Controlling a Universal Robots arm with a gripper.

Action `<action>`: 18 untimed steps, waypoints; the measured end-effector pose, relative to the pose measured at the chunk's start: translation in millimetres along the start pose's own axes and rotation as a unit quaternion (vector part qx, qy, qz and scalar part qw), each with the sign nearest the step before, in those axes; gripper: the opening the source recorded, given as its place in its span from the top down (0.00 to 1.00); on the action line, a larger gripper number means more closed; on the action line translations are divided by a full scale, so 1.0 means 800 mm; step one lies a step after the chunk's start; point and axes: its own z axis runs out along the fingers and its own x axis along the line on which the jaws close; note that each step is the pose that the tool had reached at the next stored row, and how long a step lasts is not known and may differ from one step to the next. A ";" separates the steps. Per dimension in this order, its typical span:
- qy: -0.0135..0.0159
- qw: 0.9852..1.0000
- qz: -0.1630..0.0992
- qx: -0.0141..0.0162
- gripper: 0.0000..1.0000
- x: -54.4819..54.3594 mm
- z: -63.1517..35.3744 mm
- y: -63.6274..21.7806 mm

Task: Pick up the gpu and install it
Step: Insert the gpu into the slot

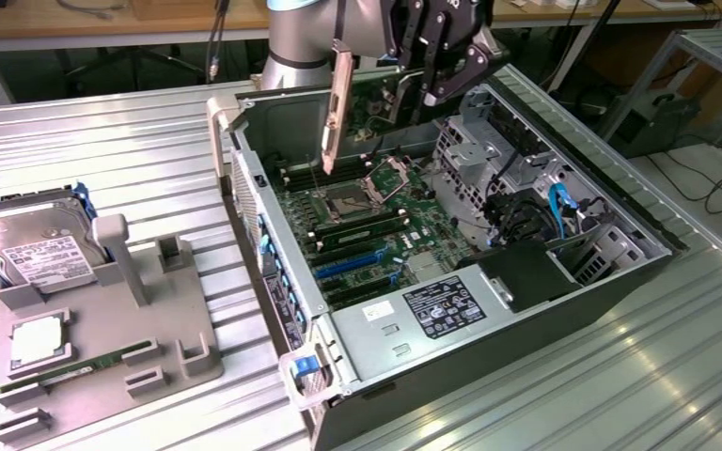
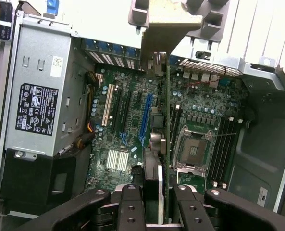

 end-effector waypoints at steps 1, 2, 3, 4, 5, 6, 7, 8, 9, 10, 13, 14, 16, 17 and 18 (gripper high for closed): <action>0.000 1.000 0.000 0.000 0.72 0.000 0.001 0.000; 0.000 1.000 0.000 0.000 0.72 0.000 0.001 0.000; 0.000 1.000 0.000 0.000 0.72 0.000 0.002 0.000; 0.000 1.000 0.000 0.000 0.72 0.000 0.002 0.000; 0.000 1.000 0.000 0.000 0.72 0.000 0.003 0.000; 0.000 1.000 0.000 0.000 0.72 0.000 0.003 0.000; 0.000 1.000 0.000 0.000 0.72 0.000 0.004 0.000; 0.000 1.000 0.000 0.000 0.72 0.000 0.004 0.000; 0.000 1.000 0.000 0.000 0.72 0.000 0.005 0.000; 0.000 1.000 0.000 0.000 0.72 0.000 0.005 0.000; 0.000 1.000 0.000 0.000 0.72 0.000 0.007 0.000; 0.000 1.000 0.000 0.000 0.72 0.000 0.008 0.000; 0.000 1.000 0.000 0.000 0.72 0.000 0.009 0.000; 0.000 1.000 0.000 0.000 0.72 0.000 0.010 0.000; 0.000 1.000 0.000 0.000 0.72 0.000 0.012 0.000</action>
